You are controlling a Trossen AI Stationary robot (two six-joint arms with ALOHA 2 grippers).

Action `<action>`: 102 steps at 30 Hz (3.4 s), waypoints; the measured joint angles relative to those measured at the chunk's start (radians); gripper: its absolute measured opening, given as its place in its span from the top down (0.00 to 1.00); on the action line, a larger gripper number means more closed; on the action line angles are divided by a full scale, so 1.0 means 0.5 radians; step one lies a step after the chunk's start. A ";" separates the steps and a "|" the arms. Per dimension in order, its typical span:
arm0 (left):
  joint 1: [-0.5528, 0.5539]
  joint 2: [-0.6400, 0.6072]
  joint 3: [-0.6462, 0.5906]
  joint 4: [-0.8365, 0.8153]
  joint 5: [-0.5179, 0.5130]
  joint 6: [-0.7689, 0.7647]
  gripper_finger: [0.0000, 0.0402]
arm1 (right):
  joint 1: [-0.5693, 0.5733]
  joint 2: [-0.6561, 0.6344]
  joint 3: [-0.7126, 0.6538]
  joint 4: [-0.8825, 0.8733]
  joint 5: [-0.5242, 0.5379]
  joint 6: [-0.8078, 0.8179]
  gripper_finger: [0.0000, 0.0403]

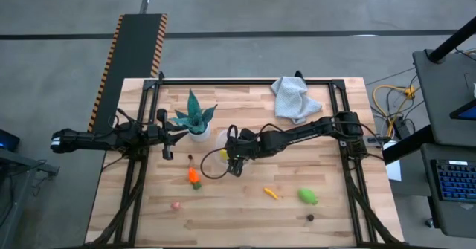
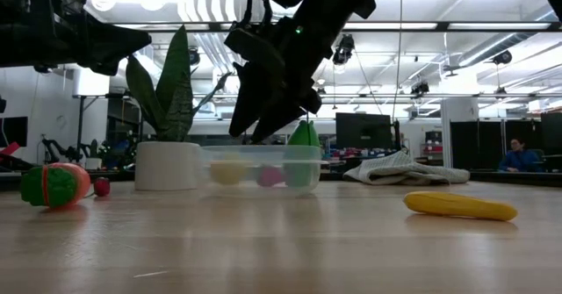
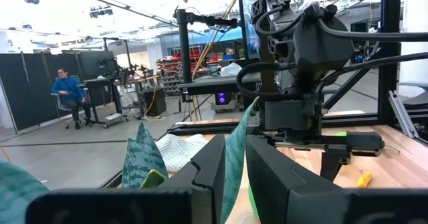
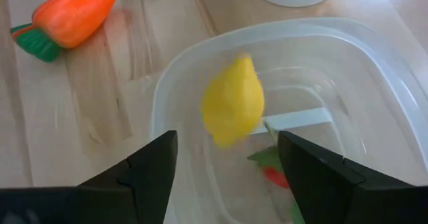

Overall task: Pick and placing Produce into tupperware
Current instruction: Put the yellow corn into the container

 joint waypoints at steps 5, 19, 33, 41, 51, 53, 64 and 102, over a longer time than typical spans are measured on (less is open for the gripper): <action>0.000 0.001 -0.001 0.000 0.001 0.000 0.88 | 0.000 -0.001 0.000 0.001 0.002 0.001 0.39; 0.000 0.001 0.000 0.000 0.000 0.000 0.88 | 0.096 -0.288 0.000 -0.019 0.036 0.005 0.42; 0.000 0.001 0.000 0.001 0.001 -0.001 0.88 | 0.427 -0.651 0.000 -0.547 0.256 0.142 0.42; 0.000 0.001 0.000 0.002 0.000 -0.001 0.88 | 0.634 -0.659 0.000 -0.804 0.288 0.596 0.42; 0.000 0.004 -0.001 0.006 0.000 -0.001 0.88 | 0.804 -0.547 -0.092 -0.880 0.283 1.018 0.42; 0.000 0.001 0.000 -0.002 0.001 -0.001 0.88 | 0.831 -0.497 -0.118 -0.877 0.279 1.071 0.42; -0.001 0.001 -0.001 0.002 0.001 -0.005 0.88 | 0.861 -0.114 -0.132 -0.930 0.132 1.182 0.42; -0.001 0.002 0.000 0.002 0.001 -0.008 0.88 | 0.862 0.034 -0.220 -0.828 0.007 1.205 0.64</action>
